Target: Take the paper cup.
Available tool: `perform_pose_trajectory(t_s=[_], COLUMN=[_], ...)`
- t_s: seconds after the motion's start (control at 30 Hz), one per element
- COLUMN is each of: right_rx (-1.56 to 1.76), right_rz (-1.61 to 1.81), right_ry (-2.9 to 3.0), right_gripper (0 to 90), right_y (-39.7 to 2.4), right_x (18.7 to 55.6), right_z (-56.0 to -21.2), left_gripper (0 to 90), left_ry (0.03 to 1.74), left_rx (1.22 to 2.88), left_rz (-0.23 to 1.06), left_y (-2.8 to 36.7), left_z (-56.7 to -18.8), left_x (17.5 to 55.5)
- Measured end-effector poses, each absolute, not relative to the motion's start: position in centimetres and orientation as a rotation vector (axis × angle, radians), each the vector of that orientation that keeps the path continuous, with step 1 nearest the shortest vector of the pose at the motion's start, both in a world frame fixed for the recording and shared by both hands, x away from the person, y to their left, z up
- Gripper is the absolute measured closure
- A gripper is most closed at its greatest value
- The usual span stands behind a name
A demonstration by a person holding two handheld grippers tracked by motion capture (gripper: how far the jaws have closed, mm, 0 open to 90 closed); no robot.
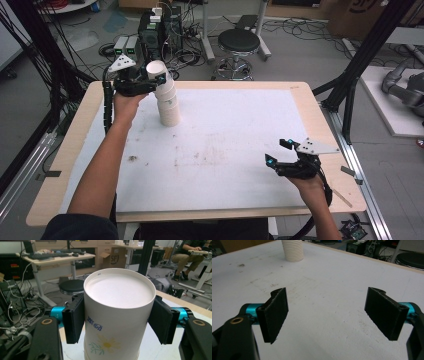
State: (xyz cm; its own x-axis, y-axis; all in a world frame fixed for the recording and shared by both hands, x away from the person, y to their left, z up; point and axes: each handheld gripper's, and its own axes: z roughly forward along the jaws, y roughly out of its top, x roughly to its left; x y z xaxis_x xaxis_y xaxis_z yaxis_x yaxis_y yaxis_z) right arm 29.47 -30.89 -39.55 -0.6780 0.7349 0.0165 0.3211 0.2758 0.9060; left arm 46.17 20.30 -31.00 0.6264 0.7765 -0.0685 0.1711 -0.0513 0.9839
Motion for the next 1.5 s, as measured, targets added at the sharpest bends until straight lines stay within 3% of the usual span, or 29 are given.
perform_pose_trajectory(t_s=[0.7, 1.1, 1.5], right_rx=[0.949, 0.937, 0.915], right_rz=[1.376, 1.379, 1.381], right_ry=[2.161, 2.191, 2.225], right_gripper=[19.3, 19.3, 19.2], right_y=[-30.5, -29.9, -29.1], right_x=[29.5, 29.6, 30.0], right_z=[-39.6, -39.7, -39.9], left_gripper=[35.3, 35.3, 35.2], left_ry=[0.754, 0.665, 0.586], left_rx=[1.484, 1.536, 1.636], left_rz=[0.615, 0.531, 0.446], left_y=[22.8, 23.7, 21.5], left_z=[-28.4, -30.5, -34.6], left_x=[42.7, 38.0, 35.1])
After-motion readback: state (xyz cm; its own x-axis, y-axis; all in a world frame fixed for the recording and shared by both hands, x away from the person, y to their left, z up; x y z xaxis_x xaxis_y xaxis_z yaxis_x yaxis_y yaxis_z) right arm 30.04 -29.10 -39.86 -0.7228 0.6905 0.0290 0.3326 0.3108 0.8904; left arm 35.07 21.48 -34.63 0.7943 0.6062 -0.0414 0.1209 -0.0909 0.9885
